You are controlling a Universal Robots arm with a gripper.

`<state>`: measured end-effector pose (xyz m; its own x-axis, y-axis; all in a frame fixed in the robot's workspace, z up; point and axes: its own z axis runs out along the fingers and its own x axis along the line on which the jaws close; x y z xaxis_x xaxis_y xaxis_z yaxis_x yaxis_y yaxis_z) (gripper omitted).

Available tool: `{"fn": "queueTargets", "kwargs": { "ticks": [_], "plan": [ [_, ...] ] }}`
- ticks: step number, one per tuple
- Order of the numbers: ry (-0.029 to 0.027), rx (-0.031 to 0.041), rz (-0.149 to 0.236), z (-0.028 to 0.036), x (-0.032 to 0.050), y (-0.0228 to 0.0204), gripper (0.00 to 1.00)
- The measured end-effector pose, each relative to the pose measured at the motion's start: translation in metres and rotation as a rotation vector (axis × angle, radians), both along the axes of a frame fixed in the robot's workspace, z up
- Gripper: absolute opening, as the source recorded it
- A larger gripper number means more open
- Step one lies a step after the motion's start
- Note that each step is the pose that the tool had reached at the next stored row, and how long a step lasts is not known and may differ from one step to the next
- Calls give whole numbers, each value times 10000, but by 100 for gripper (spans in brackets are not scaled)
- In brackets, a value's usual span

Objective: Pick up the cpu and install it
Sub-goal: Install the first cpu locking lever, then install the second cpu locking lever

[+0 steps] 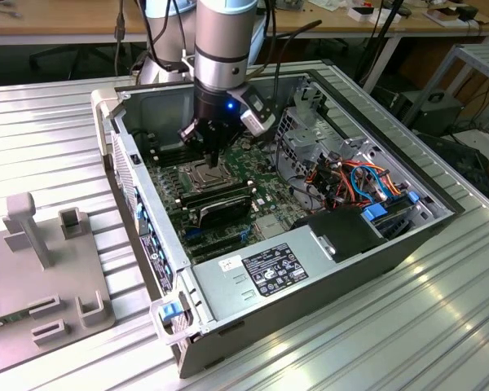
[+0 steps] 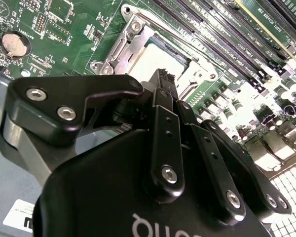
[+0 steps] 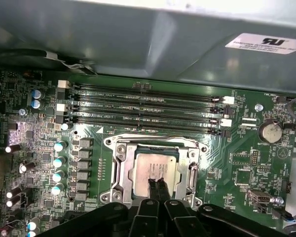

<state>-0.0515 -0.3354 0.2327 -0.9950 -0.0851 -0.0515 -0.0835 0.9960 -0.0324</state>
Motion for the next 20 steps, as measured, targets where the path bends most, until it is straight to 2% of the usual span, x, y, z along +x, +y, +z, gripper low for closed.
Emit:
{"fn": "queueTargets", "kwargs": {
  "ticks": [5,7,12,20],
  "plan": [
    [0,-1,-2,1,0,-12,11],
    [0,0,0,1,0,-41,11],
    [1,-3,-1,6,-1,-43,11],
    [0,0,-1,64,0,-42,11]
  ]
}}
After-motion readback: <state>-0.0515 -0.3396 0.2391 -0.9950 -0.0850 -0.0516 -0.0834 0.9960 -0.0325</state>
